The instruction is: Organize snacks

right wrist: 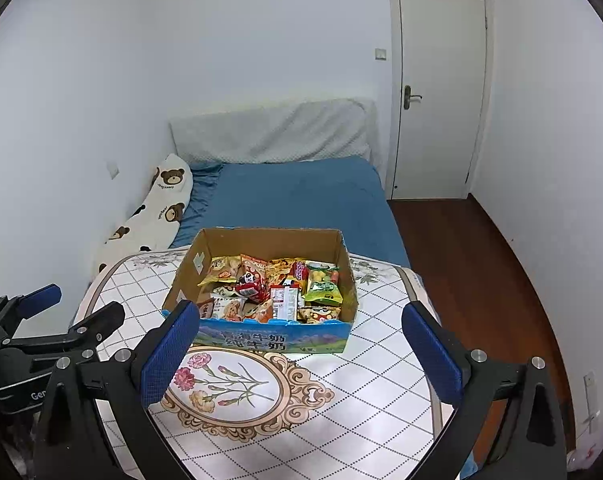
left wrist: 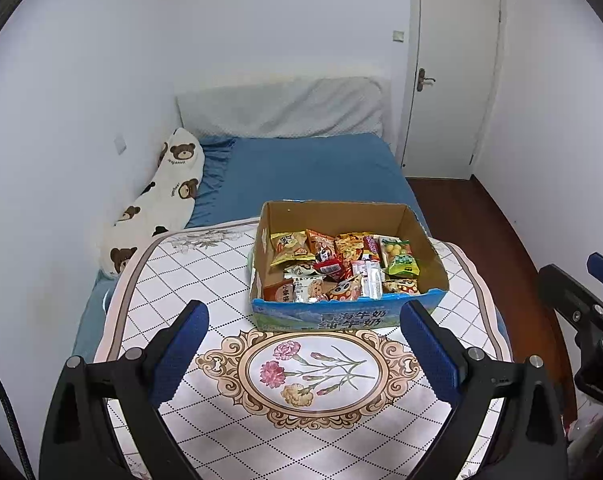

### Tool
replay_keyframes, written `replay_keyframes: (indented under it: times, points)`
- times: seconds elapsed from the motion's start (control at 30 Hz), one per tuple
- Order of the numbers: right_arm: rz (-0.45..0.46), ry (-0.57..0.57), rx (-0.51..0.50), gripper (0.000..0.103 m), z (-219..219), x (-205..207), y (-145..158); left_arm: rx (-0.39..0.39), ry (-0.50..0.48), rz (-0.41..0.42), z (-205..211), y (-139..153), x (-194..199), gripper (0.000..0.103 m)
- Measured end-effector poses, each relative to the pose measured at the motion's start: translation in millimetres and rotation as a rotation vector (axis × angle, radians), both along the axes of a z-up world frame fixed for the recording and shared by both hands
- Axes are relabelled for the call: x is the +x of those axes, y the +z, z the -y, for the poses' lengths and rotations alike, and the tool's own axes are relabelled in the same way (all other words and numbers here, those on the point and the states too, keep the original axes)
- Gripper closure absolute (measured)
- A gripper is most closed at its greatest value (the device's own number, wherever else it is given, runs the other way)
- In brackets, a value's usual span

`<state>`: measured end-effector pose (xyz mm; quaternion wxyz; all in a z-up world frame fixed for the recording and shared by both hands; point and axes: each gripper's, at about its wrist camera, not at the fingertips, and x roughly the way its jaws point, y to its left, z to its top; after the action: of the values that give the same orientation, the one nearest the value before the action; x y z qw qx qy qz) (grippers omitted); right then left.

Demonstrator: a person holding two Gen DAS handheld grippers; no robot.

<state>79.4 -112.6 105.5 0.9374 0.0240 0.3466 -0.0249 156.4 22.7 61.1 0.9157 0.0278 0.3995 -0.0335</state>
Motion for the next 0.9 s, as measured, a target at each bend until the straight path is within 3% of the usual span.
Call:
replay_keyframes:
  times: [0.4, 0.7, 0.9]
  points:
    - [0.005, -0.026, 0.004, 0.0, 10.1, -13.7, 2.9, -0.004, 0.001, 0.01, 4.8, 1.7, -0.5, 0.003]
    - [-0.056, -0.054, 0.019, 0.0, 22.1, 25.1, -28.6, 0.022, 0.025, -0.018, 10.4, -21.9, 37.1, 0.0]
    - [-0.097, -0.068, 0.03, 0.0, 29.7, 59.1, -50.3, 0.027, 0.036, -0.082, 12.3, -44.5, 72.7, 0.0]
